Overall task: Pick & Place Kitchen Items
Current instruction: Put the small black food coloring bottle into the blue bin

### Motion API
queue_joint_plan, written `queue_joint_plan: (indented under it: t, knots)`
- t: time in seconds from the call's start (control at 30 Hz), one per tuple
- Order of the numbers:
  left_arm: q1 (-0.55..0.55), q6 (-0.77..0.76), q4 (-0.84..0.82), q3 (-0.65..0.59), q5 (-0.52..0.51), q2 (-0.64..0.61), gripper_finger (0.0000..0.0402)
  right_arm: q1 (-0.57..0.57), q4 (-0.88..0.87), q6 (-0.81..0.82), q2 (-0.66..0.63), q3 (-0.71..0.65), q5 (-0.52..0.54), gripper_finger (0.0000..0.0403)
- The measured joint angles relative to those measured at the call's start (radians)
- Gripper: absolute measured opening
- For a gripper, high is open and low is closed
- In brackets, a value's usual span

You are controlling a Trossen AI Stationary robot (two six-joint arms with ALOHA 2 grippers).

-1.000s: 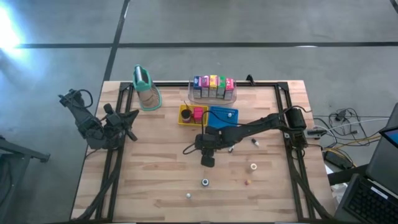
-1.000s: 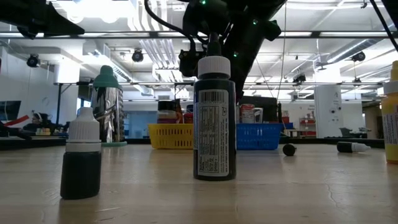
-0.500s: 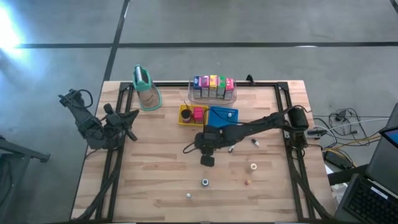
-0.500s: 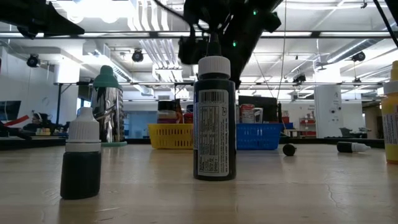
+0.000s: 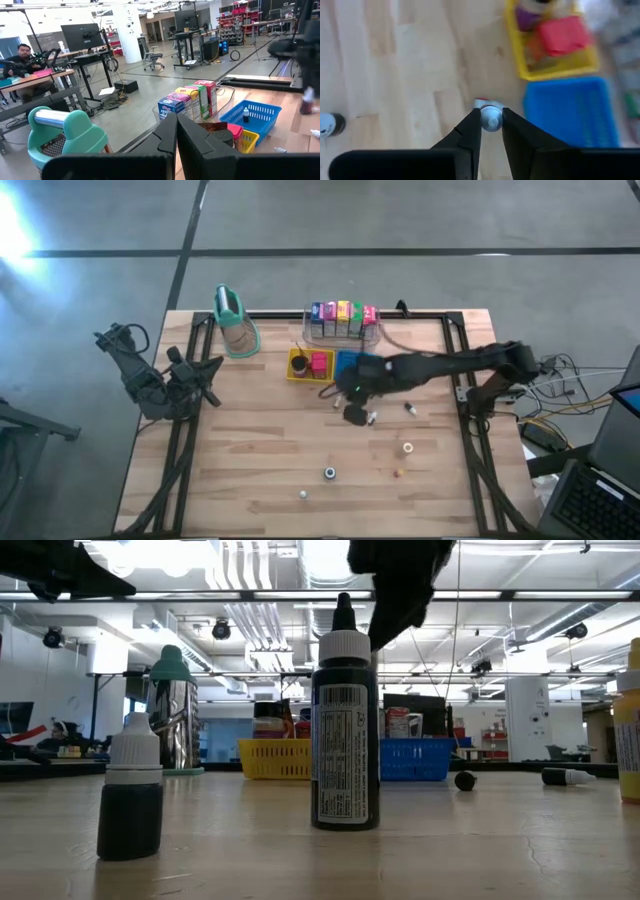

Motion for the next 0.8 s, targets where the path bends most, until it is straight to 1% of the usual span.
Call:
queue_joint_plan:
  t: [0.17, 0.37, 0.47, 0.67, 0.8]
  knots:
    - [0.000, 0.000, 0.001, 0.000, 0.000, 0.000, 0.0014, -0.071, -0.036, 0.046, -0.101, -0.038, 0.025, 0.0071]
    - [0.000, 0.000, 0.001, 0.000, 0.000, 0.001, 0.0014, -0.175, -0.017, 0.095, -0.161, -0.163, 0.026, 0.0057]
    - [0.000, 0.000, 0.000, 0.000, 0.000, 0.001, 0.0014, -0.214, 0.065, 0.108, -0.174, -0.250, 0.026, 0.0057]
    - [0.000, 0.000, 0.000, 0.000, 0.000, 0.001, 0.0014, -0.267, 0.228, 0.128, -0.196, -0.410, 0.018, 0.0069]
    - [0.000, 0.000, 0.000, 0.000, 0.000, 0.001, 0.0014, -0.289, 0.309, 0.144, -0.205, -0.485, 0.018, 0.0061]
